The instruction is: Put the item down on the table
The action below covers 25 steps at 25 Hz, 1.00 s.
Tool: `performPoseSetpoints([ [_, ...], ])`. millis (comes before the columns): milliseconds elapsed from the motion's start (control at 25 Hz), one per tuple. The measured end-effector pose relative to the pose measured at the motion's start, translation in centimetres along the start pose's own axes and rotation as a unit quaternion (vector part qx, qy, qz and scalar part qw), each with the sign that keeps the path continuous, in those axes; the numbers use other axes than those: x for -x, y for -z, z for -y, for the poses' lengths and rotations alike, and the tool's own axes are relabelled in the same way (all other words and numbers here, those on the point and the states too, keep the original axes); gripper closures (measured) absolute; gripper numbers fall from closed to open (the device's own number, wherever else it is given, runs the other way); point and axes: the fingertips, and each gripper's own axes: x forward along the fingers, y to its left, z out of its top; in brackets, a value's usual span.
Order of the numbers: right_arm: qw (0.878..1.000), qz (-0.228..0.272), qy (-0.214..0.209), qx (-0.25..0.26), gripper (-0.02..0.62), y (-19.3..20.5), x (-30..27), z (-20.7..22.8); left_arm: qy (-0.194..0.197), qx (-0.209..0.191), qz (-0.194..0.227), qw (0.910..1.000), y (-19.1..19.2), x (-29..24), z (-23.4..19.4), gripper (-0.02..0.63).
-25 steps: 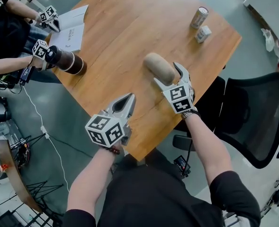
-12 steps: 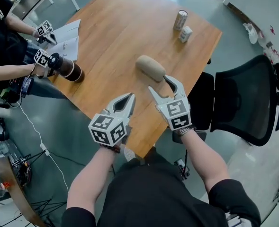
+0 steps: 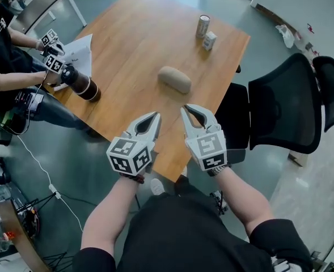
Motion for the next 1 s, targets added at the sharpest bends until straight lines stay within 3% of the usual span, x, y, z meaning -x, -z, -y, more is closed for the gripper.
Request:
performPoseSetpoints([
  [400,1.000,0.006,0.000,-0.002,0.603,-1.1,3.0,-4.3,0.028,-0.035,0.005,0.9990,-0.5,2.9,2.3,0.597],
  [1000,1.000,0.006,0.000,-0.011,0.603,-1.8,5.6,-8.6,0.046,-0.050,0.005,0.9977,0.3,6.7,3.9,0.597],
])
